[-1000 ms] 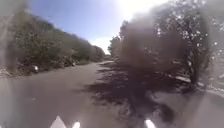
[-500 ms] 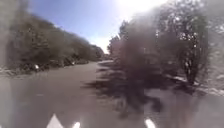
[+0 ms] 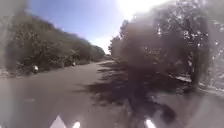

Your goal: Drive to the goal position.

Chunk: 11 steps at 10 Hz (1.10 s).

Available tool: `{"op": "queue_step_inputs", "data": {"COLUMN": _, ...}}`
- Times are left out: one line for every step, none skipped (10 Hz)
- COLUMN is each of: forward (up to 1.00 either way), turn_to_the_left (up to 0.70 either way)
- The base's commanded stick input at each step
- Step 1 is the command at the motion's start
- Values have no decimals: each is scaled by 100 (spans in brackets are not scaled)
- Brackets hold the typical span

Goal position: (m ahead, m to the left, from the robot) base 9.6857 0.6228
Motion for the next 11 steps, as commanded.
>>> {"op": "queue_step_inputs", "data": {"forward": 50, "turn_to_the_left": 0}}
{"op": "queue_step_inputs", "data": {"forward": 50, "turn_to_the_left": 0}}
{"op": "queue_step_inputs", "data": {"forward": 50, "turn_to_the_left": 0}}
{"op": "queue_step_inputs", "data": {"forward": 50, "turn_to_the_left": -50}}
{"op": "queue_step_inputs", "data": {"forward": 50, "turn_to_the_left": -50}}
{"op": "queue_step_inputs", "data": {"forward": 50, "turn_to_the_left": -50}}
{"op": "queue_step_inputs", "data": {"forward": 50, "turn_to_the_left": -39}}
{"op": "queue_step_inputs", "data": {"forward": 50, "turn_to_the_left": -18}}
{"op": "queue_step_inputs", "data": {"forward": 50, "turn_to_the_left": 0}}
{"op": "queue_step_inputs", "data": {"forward": 50, "turn_to_the_left": 0}}
{"op": "queue_step_inputs", "data": {"forward": 50, "turn_to_the_left": 0}}
